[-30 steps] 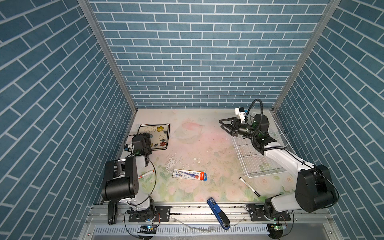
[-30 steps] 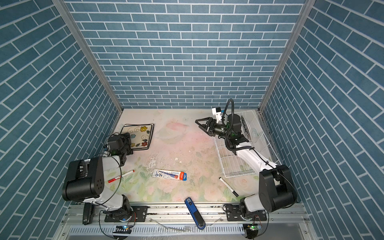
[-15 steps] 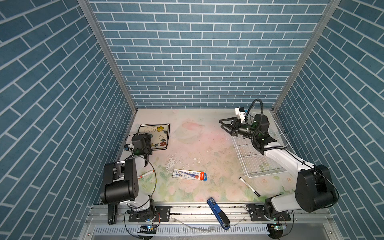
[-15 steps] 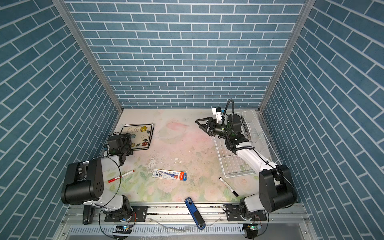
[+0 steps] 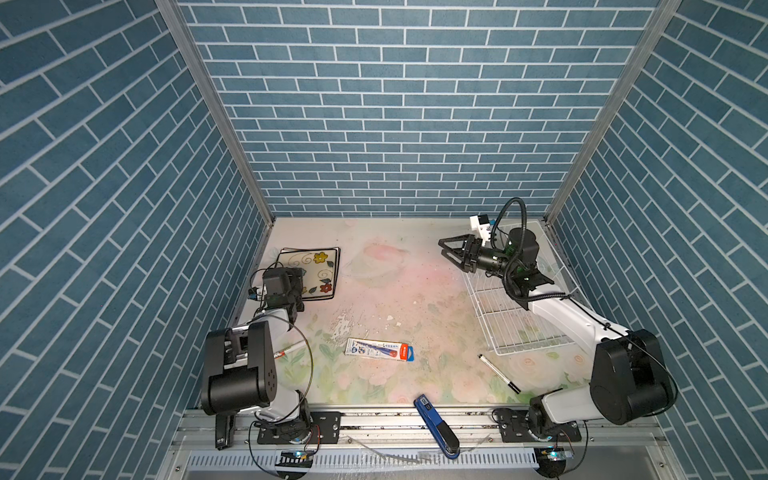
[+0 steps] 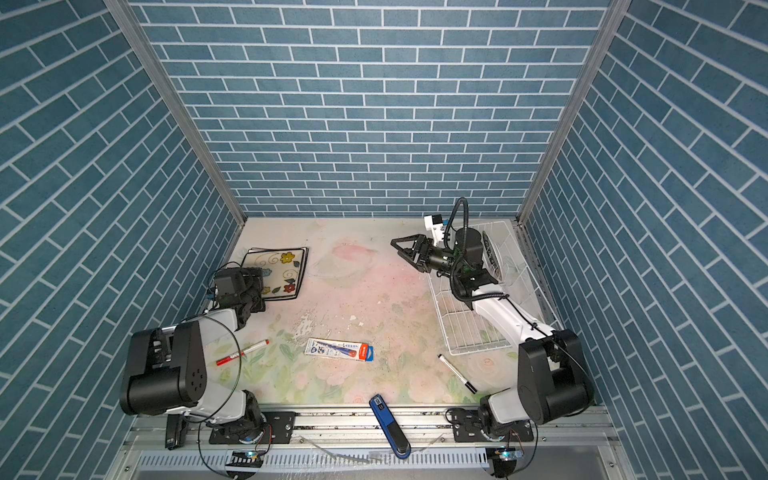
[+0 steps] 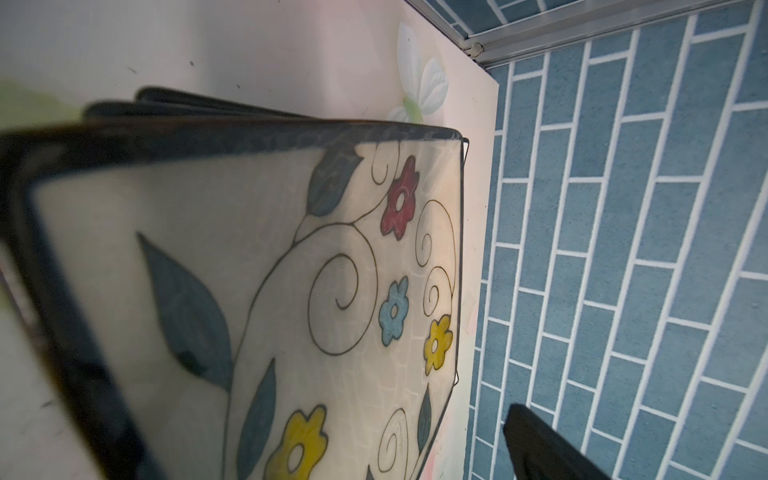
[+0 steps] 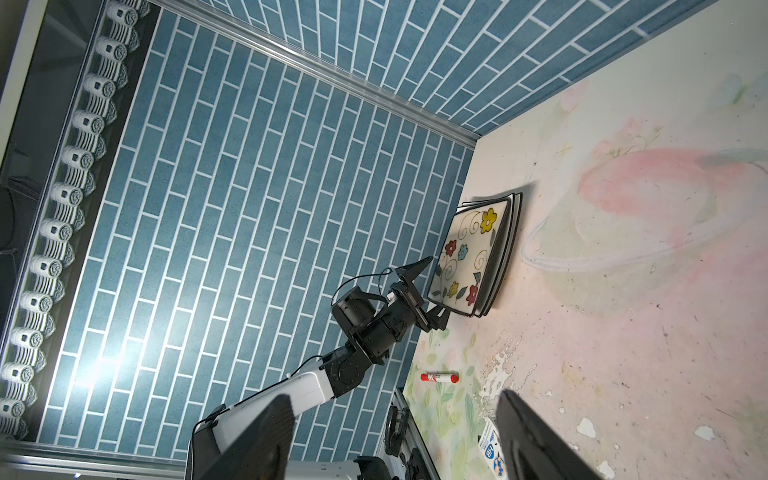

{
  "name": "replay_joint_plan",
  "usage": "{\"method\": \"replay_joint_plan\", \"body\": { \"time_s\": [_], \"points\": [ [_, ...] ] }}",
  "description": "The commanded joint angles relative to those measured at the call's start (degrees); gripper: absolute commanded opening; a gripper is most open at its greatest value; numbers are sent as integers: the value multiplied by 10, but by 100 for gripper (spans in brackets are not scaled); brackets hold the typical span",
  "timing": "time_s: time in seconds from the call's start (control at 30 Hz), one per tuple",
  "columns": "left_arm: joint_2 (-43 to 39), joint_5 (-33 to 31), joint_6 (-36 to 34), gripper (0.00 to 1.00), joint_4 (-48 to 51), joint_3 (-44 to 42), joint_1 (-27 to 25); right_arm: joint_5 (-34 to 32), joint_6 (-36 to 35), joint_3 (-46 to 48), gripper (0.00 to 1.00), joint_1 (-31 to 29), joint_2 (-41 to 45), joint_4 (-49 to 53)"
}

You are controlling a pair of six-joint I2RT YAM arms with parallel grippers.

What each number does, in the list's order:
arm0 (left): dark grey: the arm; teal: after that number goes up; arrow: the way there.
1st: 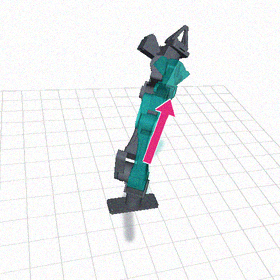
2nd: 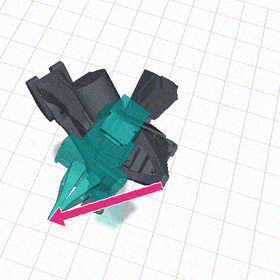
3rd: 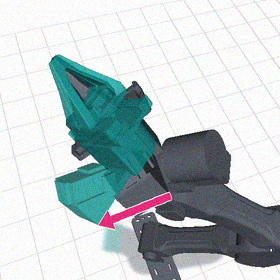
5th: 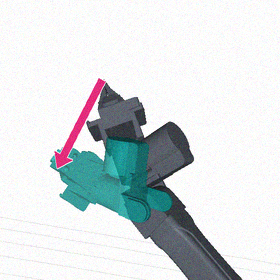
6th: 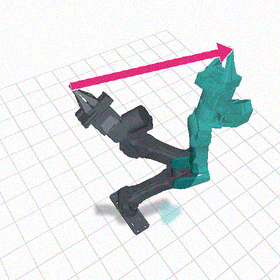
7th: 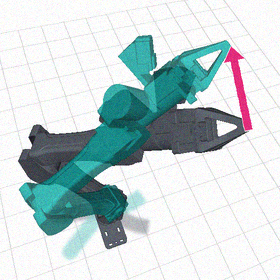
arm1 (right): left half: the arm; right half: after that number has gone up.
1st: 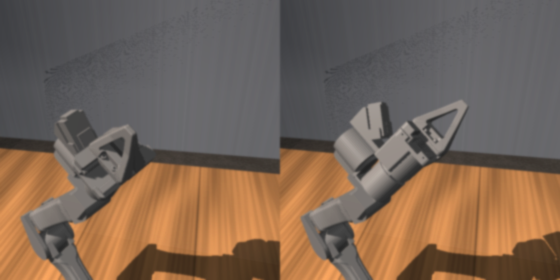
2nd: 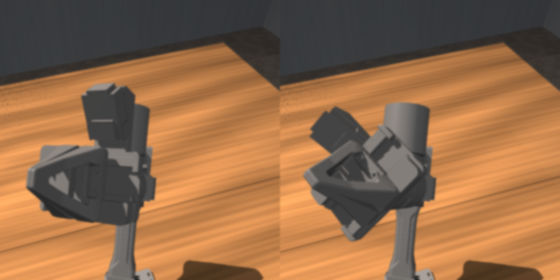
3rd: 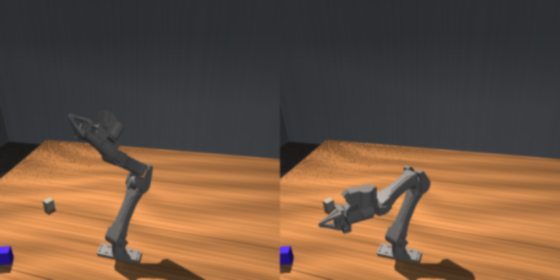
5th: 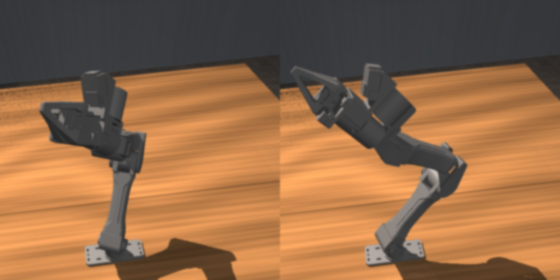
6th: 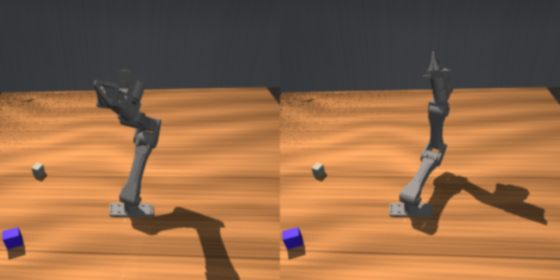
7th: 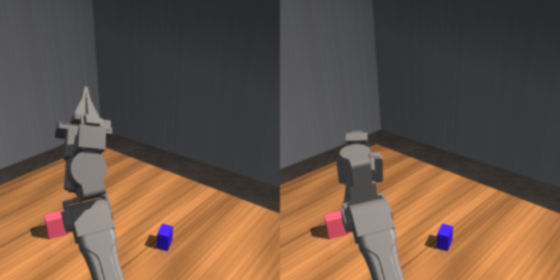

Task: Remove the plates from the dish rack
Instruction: 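Draw the left gripper back slightly above the stacked plates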

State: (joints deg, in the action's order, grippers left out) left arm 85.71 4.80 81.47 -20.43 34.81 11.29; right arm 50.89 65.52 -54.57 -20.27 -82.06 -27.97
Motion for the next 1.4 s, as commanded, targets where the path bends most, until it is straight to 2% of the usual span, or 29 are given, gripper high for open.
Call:
{"method": "replay_joint_plan", "body": {
  "time_s": [0.0,0.47,0.77,1.37],
  "points": [
    [-9,1,-29,100,34,23,0,13,-23,4,78,2,14,-19],
    [-11,15,-19,100,61,25,1,14,-22,6,78,3,16,-19],
    [-28,12,-38,100,89,29,6,12,-22,8,78,3,20,-21],
    [-43,16,-35,100,89,15,13,11,-22,12,78,2,31,-19]
  ]
}}
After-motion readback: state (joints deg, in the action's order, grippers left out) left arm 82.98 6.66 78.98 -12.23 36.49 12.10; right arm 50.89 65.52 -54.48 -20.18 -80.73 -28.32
